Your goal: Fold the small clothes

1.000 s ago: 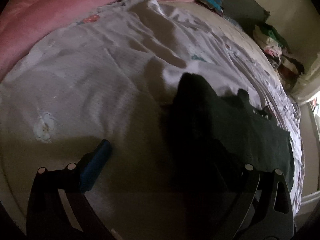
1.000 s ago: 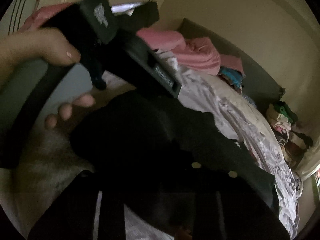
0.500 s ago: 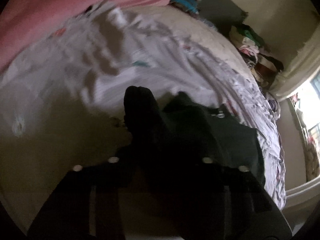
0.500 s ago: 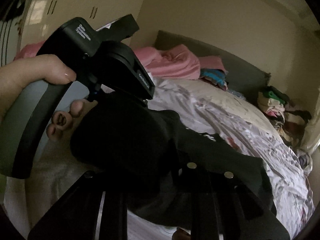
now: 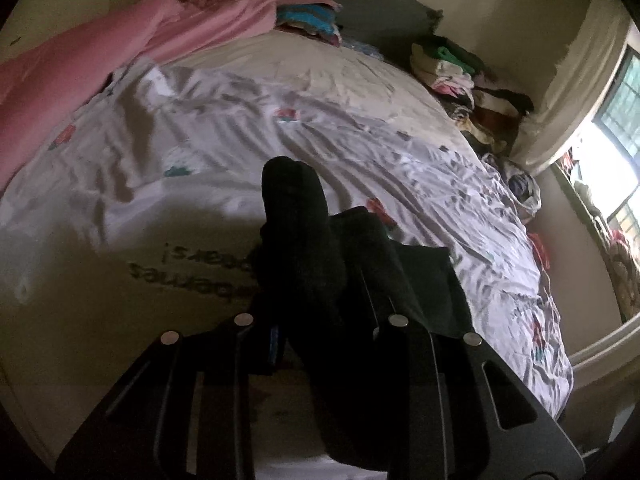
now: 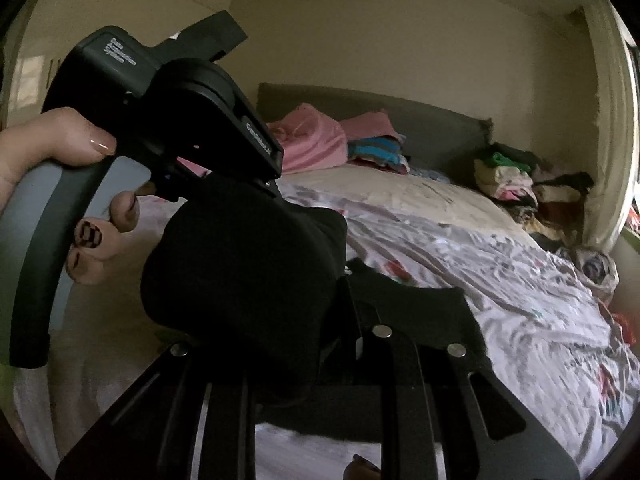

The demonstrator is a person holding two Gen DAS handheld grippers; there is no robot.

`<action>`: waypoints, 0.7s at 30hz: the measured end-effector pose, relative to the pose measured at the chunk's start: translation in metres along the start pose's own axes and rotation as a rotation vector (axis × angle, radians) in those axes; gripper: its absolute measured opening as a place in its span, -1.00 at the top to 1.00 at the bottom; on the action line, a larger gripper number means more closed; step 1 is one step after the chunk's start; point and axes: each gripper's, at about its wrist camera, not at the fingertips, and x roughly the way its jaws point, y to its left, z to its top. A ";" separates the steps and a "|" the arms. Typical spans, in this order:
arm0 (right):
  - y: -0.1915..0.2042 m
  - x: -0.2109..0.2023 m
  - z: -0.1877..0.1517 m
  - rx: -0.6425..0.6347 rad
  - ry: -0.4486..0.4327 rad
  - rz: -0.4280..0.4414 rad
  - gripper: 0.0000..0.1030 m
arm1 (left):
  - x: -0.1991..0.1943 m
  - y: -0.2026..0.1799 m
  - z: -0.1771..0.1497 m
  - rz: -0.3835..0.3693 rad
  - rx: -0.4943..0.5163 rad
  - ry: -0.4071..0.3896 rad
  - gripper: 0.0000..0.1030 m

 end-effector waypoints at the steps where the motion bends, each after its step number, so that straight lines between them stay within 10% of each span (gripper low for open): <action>1: -0.006 0.000 -0.001 0.012 0.002 -0.003 0.67 | 0.002 -0.007 -0.001 0.001 0.011 0.002 0.62; 21: -0.082 0.007 -0.049 0.208 0.132 0.002 0.68 | 0.063 -0.092 -0.014 -0.003 0.104 0.097 0.46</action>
